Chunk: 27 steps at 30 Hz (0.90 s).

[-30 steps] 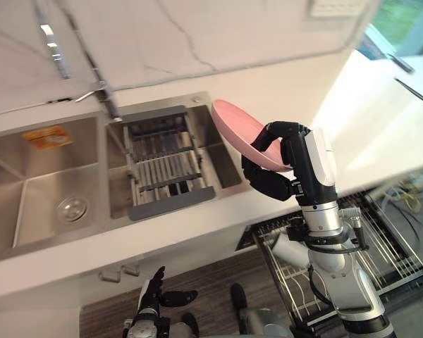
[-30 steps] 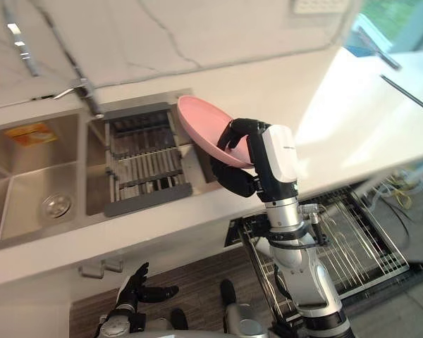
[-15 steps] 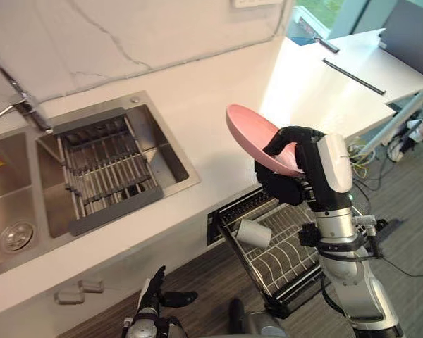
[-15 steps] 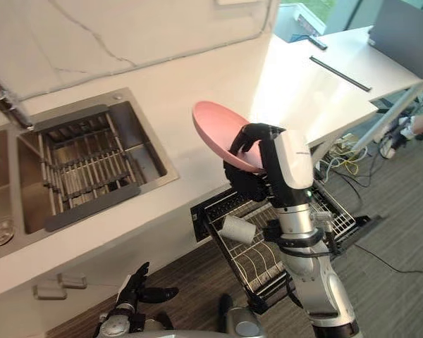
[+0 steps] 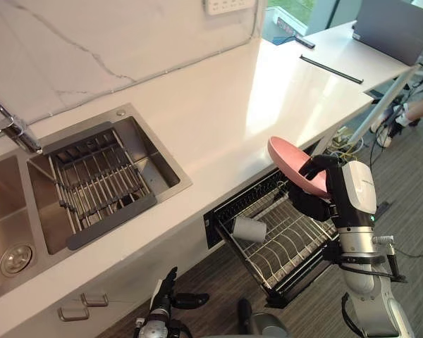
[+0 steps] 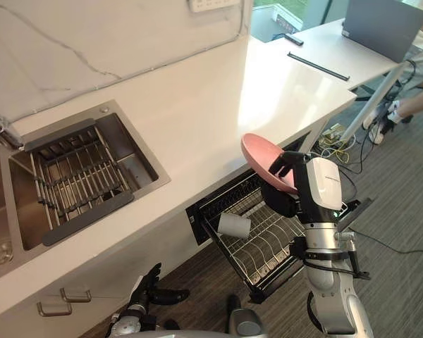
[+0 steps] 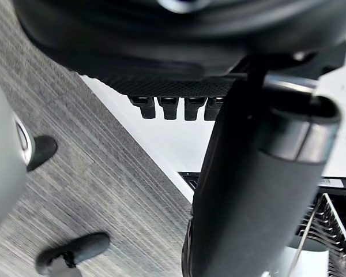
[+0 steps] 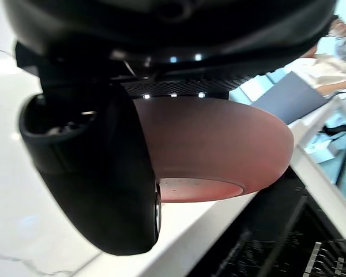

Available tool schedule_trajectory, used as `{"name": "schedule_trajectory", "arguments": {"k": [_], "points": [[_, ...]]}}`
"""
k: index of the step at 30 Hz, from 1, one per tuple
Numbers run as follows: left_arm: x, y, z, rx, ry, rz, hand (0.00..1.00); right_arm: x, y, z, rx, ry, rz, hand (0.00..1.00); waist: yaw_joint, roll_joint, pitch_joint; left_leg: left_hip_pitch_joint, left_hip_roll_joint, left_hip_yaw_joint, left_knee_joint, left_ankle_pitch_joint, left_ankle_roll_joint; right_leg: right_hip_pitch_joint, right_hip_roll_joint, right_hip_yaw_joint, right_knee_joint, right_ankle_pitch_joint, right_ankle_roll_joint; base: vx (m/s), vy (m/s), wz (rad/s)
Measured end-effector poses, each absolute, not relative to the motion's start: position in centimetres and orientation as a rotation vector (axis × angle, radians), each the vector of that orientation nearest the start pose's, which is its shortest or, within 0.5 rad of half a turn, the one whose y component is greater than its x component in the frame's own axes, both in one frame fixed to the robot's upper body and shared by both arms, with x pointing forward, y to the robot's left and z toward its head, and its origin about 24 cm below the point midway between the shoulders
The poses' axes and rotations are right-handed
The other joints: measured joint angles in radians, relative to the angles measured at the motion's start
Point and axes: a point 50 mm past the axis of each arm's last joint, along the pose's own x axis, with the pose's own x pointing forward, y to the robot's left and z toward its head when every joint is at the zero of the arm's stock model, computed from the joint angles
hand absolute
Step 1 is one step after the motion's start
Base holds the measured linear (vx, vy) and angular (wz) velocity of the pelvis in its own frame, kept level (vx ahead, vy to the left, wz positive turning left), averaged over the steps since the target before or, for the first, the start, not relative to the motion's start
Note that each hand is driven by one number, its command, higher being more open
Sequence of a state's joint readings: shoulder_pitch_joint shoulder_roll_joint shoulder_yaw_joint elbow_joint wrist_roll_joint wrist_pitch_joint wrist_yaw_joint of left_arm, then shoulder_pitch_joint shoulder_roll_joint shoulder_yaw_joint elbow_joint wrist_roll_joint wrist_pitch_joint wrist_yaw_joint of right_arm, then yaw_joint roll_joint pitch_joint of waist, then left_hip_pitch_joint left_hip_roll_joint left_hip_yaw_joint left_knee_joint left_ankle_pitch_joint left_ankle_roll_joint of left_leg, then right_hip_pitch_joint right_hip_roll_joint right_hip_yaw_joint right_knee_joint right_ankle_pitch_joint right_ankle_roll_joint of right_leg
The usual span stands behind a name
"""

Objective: Walk over to the sink, pick up the cup, carry it to the dishwasher, place the cup inside the dishwasher, then close the dishwasher door

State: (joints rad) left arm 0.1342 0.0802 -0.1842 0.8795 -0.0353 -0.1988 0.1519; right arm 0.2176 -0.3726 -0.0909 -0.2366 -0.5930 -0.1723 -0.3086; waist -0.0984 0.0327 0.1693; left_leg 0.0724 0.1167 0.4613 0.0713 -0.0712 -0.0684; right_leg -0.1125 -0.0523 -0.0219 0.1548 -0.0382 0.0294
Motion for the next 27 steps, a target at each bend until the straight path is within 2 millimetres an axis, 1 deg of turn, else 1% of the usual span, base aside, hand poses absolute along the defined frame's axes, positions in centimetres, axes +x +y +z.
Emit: {"name": "schedule_trajectory", "arguments": {"k": [2,5,8,11,13,14,16,18,21,22,23,24,27], "points": [[12.3,15.9,-14.0,0.149,0.807,0.038,1.0,20.6,-23.7,8.4,-0.97,-0.269,-0.296,0.0,-0.002,0.008,0.006,-0.001,-0.01,-0.007,-0.002,-0.004,0.007,-0.017,-0.003,0.012,0.021,-0.003,0.005,-0.06,0.034,-0.2],[12.4,15.8,-14.0,0.146,0.802,0.032,1.0,20.5,-25.5,7.7,-1.016,-0.203,-0.364,0.0,-0.009,0.025,0.019,-0.019,-0.028,-0.034,-0.018,-0.018,0.028,-0.063,-0.022,0.014,0.068,-0.014,0.016,-0.08,0.044,0.01],[12.6,15.8,-13.9,0.144,0.793,0.033,1.0,20.6,-26.4,7.3,-1.033,-0.169,-0.396,0.0,-0.015,0.03,0.037,-0.038,-0.044,-0.041,-0.01,-0.019,0.038,-0.091,-0.037,0.013,0.096,-0.021,0.024,-0.09,0.021,0.09],[12.9,15.8,-13.6,0.143,0.77,0.033,1.0,21.2,-27.1,6.8,-1.05,-0.14,-0.4,0.0,-0.015,0.038,0.06,-0.091,-0.054,-0.044,0.035,-0.033,0.053,-0.138,-0.056,0.017,0.127,-0.023,0.03,-0.06,0.022,0.05],[13.9,15.9,-13.2,0.148,0.731,0.035,1.0,22.4,-27.6,6.8,-1.056,-0.129,-0.41,0.0,-0.015,0.036,0.107,-0.146,-0.054,-0.053,0.099,-0.05,0.063,-0.178,-0.069,0.017,0.159,-0.024,0.033,-0.06,0.005,0.11],[14.1,15.9,-13.1,0.147,0.723,0.036,1.0,22.7,-27.7,6.8,-1.059,-0.128,-0.411,0.0,-0.014,0.037,0.117,-0.164,-0.053,-0.055,0.117,-0.056,0.065,-0.191,-0.071,0.017,0.169,-0.025,0.034,-0.07,0.003,0.13],[15.2,15.9,-12.4,0.148,0.678,0.036,1.0,24.0,-28.2,7.2,-1.067,-0.124,-0.426,0.0,-0.005,0.038,0.163,-0.223,-0.043,-0.066,0.187,-0.077,0.071,-0.23,-0.078,0.013,0.2,-0.026,0.035,-0.08,0.006,0.13],[15.8,15.9,-12.1,0.15,0.655,0.042,1.0,24.8,-28.2,7.4,-1.078,-0.126,-0.42,0.0,0.0,0.04,0.187,-0.263,-0.036,-0.077,0.23,-0.09,0.074,-0.254,-0.08,0.006,0.222,-0.028,0.035,-0.06,0.001,0.17],[16.6,16.0,-11.6,0.141,0.622,0.057,1.0,25.9,-27.8,7.6,-1.077,-0.141,-0.404,0.0,0.004,0.039,0.218,-0.317,-0.027,-0.1,0.293,-0.111,0.078,-0.288,-0.088,-0.01,0.264,-0.043,0.033,-0.05,-0.009,0.19],[17.0,16.0,-11.3,0.138,0.601,0.062,1.0,26.6,-27.4,7.8,-1.075,-0.152,-0.393,0.0,0.012,0.039,0.229,-0.343,-0.023,-0.103,0.324,-0.122,0.08,-0.312,-0.09,-0.009,0.29,-0.051,0.033,-0.04,-0.009,0.11],[17.1,16.0,-11.2,0.138,0.597,0.062,1.0,26.7,-27.3,7.8,-1.074,-0.154,-0.391,0.0,0.013,0.039,0.233,-0.347,-0.022,-0.104,0.332,-0.125,0.08,-0.315,-0.09,-0.009,0.295,-0.052,0.033,-0.05,-0.005,0.06],[17.6,16.0,-10.9,0.138,0.577,0.069,1.0,27.6,-27.0,7.9,-1.072,-0.155,-0.382,0.0,0.021,0.038,0.248,-0.367,-0.017,-0.107,0.362,-0.136,0.083,-0.332,-0.093,-0.009,0.32,-0.061,0.034,-0.04,-0.004,0.05],[18.2,15.9,-10.4,0.129,0.546,0.077,1.0,28.4,-26.9,8.0,-1.07,-0.147,-0.383,0.0,0.034,0.039,0.262,-0.407,-0.014,-0.12,0.405,-0.15,0.085,-0.363,-0.1,-0.016,0.355,-0.076,0.033,-0.06,-0.009,0.15]]}}
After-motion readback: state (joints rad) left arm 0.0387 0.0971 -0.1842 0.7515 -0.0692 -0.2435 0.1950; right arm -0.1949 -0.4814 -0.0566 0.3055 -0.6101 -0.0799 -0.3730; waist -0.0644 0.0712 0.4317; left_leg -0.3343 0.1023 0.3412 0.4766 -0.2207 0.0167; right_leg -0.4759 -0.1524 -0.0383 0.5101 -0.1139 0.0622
